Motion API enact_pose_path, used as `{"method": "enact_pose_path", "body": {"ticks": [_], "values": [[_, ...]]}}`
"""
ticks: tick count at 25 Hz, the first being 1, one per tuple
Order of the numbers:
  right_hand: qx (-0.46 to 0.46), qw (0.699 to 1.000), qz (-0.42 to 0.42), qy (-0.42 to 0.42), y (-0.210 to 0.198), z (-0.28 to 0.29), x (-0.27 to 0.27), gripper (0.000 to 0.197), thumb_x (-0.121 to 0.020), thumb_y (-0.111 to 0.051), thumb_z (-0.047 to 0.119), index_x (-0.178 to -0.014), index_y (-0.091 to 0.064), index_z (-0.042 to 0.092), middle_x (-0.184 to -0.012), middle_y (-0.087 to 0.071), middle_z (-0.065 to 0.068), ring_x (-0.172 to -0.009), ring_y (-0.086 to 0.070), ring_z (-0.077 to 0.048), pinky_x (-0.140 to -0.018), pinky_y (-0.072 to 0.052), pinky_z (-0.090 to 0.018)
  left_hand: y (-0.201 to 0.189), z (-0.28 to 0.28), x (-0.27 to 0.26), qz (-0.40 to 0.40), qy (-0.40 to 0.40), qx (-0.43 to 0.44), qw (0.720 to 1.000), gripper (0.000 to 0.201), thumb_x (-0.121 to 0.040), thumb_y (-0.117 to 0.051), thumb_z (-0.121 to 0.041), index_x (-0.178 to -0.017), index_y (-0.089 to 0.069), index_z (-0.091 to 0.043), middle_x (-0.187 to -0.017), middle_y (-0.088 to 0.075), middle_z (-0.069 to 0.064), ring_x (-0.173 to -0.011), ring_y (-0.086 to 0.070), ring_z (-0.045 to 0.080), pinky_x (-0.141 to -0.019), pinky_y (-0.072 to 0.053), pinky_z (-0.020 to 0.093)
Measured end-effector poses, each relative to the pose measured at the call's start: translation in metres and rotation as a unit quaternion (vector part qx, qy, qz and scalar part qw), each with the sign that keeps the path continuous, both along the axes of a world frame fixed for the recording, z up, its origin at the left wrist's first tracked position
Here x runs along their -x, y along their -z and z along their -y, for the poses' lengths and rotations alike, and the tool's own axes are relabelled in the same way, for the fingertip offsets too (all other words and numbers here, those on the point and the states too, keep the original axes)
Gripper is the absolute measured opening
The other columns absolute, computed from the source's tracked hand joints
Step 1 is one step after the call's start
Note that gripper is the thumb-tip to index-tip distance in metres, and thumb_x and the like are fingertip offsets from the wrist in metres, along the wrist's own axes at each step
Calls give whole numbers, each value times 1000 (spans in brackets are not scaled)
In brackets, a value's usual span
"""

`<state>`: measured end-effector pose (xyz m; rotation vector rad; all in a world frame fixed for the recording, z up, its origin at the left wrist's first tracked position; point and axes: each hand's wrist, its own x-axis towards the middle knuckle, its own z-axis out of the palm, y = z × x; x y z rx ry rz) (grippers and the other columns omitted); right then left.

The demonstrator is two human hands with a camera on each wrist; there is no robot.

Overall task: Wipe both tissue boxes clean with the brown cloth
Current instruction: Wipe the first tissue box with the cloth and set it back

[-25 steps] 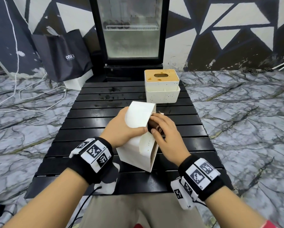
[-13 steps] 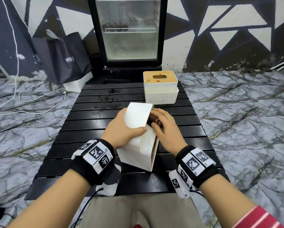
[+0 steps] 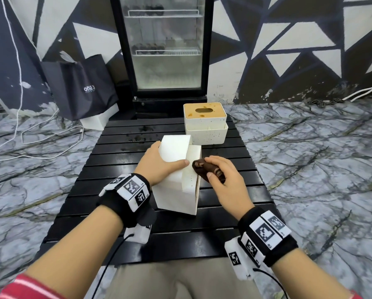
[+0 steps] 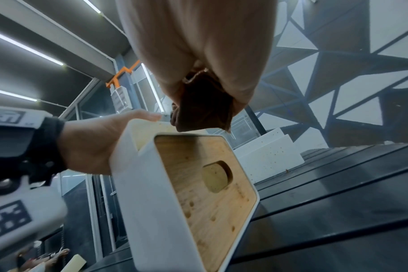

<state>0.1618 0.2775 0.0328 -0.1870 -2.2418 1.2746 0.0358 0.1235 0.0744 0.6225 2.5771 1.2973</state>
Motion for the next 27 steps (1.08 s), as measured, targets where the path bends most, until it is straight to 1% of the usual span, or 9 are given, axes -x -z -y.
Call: {"method": "enact_pose_path", "body": {"ticks": [2, 3, 5, 10, 13, 17, 21, 24, 27], "values": [[0, 1000, -19, -23, -2, 9, -6, 33, -82, -55, 6, -113, -58, 20, -116, -49, 17, -116, -45, -5, -102, -29, -12, -1, 3, -1, -23, -24, 19, 999, 101, -59, -72, -65, -139, -35, -16, -139, -46, 3, -124, -47, 21, -99, -41, 34], [-1, 999, -30, -31, -1, 15, -8, 34, -80, -56, 9, -112, -58, 20, -116, -48, 17, -115, -45, -1, -100, -29, -9, 0, 4, -3, -26, -23, 19, 999, 95, -63, -72, -63, -138, -36, -15, -137, -47, 2, -123, -47, 20, -95, -41, 31], [-2, 998, -44, -39, 2, 24, -10, 37, -75, -58, 13, -111, -57, 18, -114, -49, 15, -112, -45, 4, -96, -30, -6, 5, 6, -6, -25, 12, 7, 1000, 86, -57, -69, -69, -125, -48, -21, -123, -56, -5, -113, -54, 15, -85, -45, 29], [-5, 998, -27, -57, 2, 28, 0, 38, -74, -60, 14, -112, -58, 16, -114, -53, 11, -109, -47, 3, -94, -30, -4, 12, 7, -4, -28, 38, -19, 999, 81, -51, -67, -68, -117, -52, -24, -114, -59, -7, -106, -57, 11, -87, -49, 33], [-7, 998, 6, -60, -3, 26, 12, 37, -80, -62, 8, -115, -58, 16, -117, -53, 10, -114, -48, -4, -98, -32, -11, 13, 7, -6, -35, 42, -39, 998, 73, -55, -69, -61, -114, -53, -21, -111, -59, -5, -103, -57, 10, -78, -45, 24], [-13, 998, 5, -59, 4, 34, 9, 41, -80, -63, 6, -119, -56, 16, -124, -50, 8, -120, -44, -6, -104, -32, -18, 14, 6, -8, -32, 26, -73, 996, 58, -63, -76, -49, -109, -53, -21, -109, -61, -3, -102, -58, 12, -83, -49, 29], [-18, 996, 8, -90, 6, 27, 2, 41, -81, -63, 9, -121, -56, 15, -128, -49, 5, -122, -43, -7, -106, -30, -17, 13, 7, -10, -24, 33, -74, 996, 65, -57, -73, -55, -110, -52, -23, -111, -61, -4, -103, -57, 12, -88, -49, 33], [-5, 996, 17, -83, -1, 21, 11, 37, -82, -61, 6, -118, -58, 15, -126, -51, 3, -121, -45, -10, -105, -32, -21, 8, 6, -15, -22, 44, -79, 996, 46, -61, -72, -47, -98, -53, -27, -107, -63, 1, -99, -59, 14, -82, -47, 26], [-16, 998, 16, -61, 1, 32, 11, 40, -82, -61, 6, -121, -56, 13, -127, -50, 2, -121, -44, -12, -106, -34, -28, 9, 5, -15, -23, 24, -91, 995, 52, -65, -78, -43, -105, -50, -24, -109, -61, -2, -100, -58, 13, -82, -46, 25]]}}
